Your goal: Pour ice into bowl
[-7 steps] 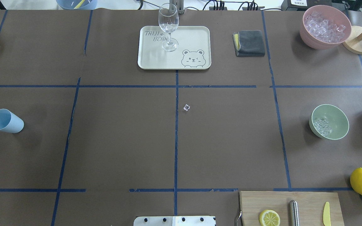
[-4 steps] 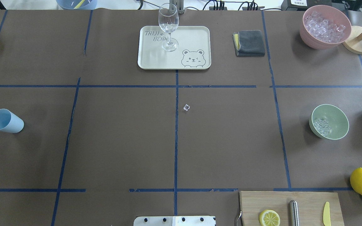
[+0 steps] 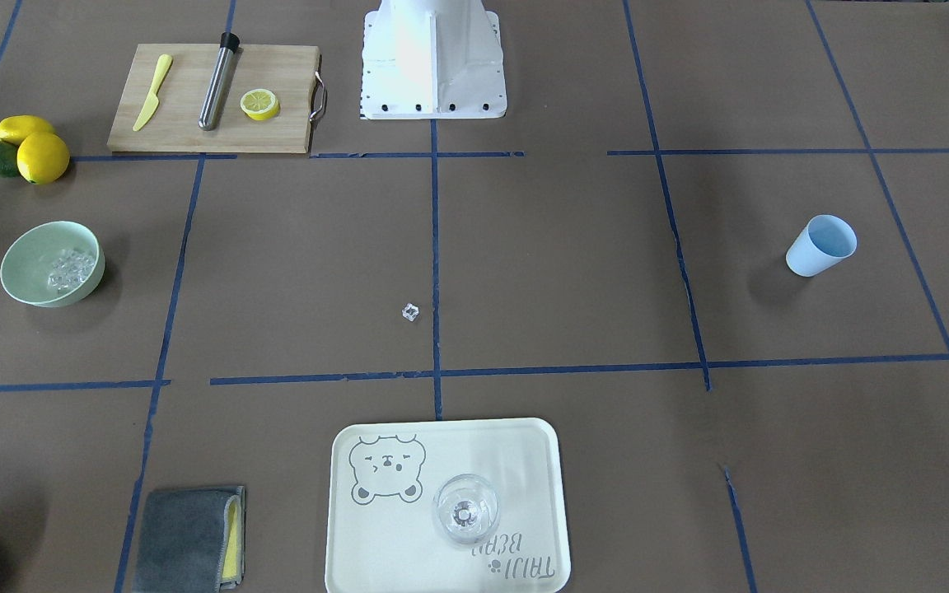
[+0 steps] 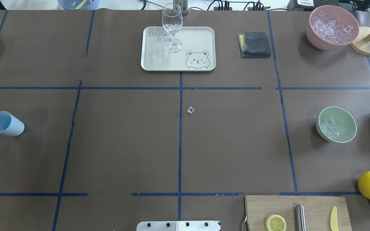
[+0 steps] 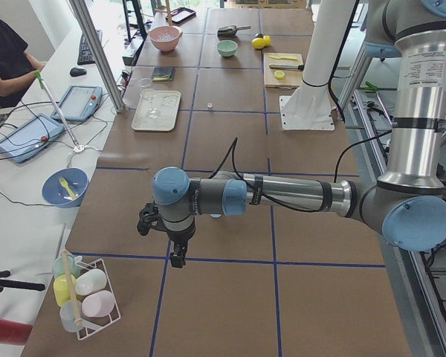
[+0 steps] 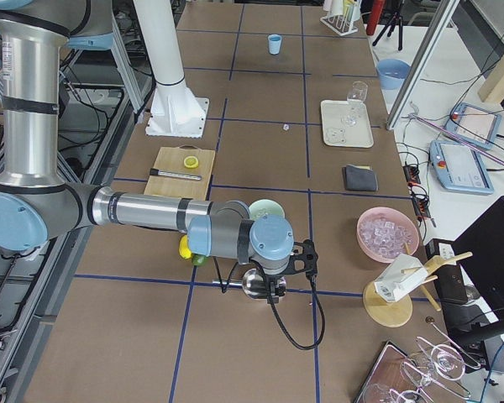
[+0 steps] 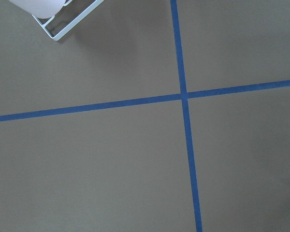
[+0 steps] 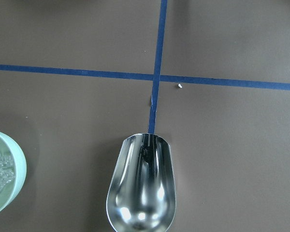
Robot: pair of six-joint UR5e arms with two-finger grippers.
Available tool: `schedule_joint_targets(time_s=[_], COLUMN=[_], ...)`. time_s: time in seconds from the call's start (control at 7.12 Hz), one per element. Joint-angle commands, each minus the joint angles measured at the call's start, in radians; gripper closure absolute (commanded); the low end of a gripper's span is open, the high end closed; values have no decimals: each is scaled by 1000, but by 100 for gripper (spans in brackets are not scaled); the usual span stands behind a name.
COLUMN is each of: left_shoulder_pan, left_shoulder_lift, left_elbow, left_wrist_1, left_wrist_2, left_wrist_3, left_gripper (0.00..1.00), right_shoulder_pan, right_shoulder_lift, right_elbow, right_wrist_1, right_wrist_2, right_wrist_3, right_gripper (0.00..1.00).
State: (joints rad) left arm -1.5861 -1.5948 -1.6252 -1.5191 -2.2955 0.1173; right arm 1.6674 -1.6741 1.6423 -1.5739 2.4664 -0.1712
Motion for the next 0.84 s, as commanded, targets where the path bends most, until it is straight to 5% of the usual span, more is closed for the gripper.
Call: schedule_joint_targets(time_s=[0.0,0.7], left_shoulder_pan=[33,35], left_shoulder_lift=[1,3], left_elbow=[22,21], left_wrist_1=[-50,-56], left_wrist_2=[1,-1], left_wrist_3=[-27,-28], left_gripper=[0,0], right_shoulder_pan=[0,3], right_shoulder_lift=[-6,-6], right_elbow=[4,11], right_wrist_1=[0,2], right_wrist_2=[3,6], right_wrist_3=[-1,-1], right_gripper=[0,0])
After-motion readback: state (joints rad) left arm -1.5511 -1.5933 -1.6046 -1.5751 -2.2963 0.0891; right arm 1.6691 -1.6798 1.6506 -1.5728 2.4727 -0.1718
